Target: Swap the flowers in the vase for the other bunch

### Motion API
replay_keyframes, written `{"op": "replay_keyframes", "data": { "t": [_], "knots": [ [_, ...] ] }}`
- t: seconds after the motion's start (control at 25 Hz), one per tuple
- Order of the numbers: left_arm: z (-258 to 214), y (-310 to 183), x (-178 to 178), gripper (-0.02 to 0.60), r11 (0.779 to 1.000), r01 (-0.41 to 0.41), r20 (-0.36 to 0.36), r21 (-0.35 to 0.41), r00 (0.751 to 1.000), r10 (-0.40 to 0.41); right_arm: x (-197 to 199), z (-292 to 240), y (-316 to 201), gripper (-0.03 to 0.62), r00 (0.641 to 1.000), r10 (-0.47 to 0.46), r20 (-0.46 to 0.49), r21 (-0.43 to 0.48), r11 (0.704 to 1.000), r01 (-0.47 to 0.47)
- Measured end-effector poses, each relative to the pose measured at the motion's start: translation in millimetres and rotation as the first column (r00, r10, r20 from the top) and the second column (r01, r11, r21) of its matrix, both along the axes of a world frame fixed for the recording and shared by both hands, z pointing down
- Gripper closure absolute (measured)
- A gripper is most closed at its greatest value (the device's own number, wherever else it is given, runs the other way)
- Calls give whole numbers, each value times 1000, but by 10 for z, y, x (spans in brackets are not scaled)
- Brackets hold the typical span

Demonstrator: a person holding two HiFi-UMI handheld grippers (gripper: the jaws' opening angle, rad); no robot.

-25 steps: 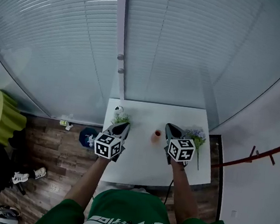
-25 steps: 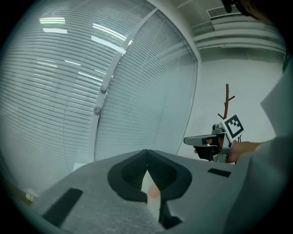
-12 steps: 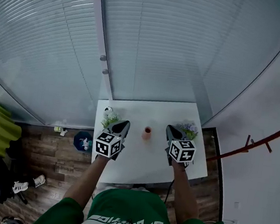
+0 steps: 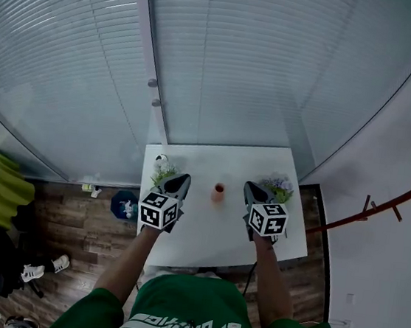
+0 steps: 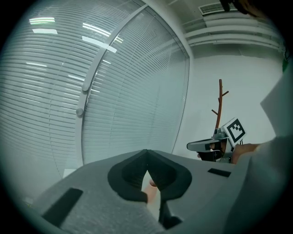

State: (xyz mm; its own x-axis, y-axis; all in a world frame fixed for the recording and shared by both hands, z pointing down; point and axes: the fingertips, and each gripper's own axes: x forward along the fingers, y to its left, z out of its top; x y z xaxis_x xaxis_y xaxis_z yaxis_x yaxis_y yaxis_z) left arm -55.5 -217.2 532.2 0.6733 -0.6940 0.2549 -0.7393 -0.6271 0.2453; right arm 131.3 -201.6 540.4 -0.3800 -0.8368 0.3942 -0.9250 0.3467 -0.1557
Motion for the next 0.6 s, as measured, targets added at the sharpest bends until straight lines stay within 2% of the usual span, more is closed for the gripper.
{"op": "replay_keyframes", "data": {
  "t": [0.36,0.6],
  "knots": [
    [-36,1,41,574,1000,-13,10,13,1000,13,31,30,32,580,1000,2,-6,-4,1000,-2],
    [-38,20,206,574,999,-48,4,8,999,48,215,19,83,580,999,38,-7,-4,999,-38]
  ]
}}
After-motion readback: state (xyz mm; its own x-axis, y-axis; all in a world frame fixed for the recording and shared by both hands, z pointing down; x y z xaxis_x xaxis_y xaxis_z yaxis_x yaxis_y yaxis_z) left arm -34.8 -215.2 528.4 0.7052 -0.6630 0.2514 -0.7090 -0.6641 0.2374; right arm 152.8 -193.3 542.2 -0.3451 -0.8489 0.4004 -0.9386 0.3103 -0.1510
